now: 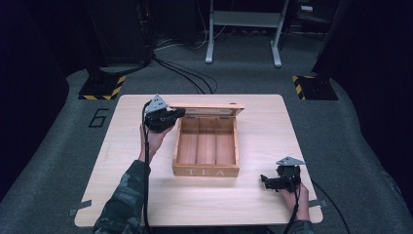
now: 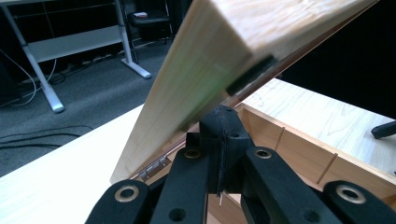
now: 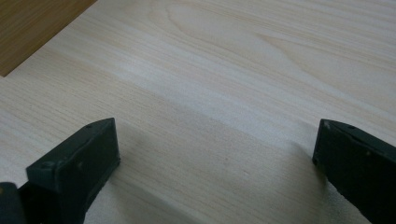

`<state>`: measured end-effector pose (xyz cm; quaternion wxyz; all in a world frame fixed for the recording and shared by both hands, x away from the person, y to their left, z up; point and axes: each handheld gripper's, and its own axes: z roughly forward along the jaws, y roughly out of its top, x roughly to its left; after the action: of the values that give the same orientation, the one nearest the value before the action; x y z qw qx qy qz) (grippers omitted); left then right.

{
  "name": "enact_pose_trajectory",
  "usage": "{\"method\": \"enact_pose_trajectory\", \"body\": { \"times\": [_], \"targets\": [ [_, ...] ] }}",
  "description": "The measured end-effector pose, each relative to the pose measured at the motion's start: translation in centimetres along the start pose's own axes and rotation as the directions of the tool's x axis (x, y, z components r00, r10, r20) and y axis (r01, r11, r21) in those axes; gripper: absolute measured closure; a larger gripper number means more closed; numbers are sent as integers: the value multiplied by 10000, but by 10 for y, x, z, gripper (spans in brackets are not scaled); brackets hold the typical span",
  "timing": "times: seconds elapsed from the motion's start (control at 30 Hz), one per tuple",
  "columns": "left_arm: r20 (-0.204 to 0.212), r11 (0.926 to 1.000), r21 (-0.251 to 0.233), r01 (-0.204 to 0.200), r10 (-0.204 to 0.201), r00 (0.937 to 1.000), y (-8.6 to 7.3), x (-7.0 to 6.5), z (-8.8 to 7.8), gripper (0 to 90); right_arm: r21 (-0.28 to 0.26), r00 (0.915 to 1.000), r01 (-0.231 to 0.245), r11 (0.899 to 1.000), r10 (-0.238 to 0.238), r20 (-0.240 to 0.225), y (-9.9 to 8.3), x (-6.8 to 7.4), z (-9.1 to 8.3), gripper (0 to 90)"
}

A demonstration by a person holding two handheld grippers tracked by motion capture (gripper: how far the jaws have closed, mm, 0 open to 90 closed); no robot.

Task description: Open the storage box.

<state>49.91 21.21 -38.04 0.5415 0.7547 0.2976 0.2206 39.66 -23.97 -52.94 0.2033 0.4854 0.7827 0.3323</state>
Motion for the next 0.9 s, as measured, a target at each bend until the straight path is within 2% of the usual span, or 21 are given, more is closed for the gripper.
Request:
{"method": "enact_pose_trajectory", "body": {
  "times": [0.9],
  "targets": [
    [-8,10000,48,9,-9,10000,2,1,0,895,39,10000,26,10000,-27,53,0,0,0,0]
  ]
}}
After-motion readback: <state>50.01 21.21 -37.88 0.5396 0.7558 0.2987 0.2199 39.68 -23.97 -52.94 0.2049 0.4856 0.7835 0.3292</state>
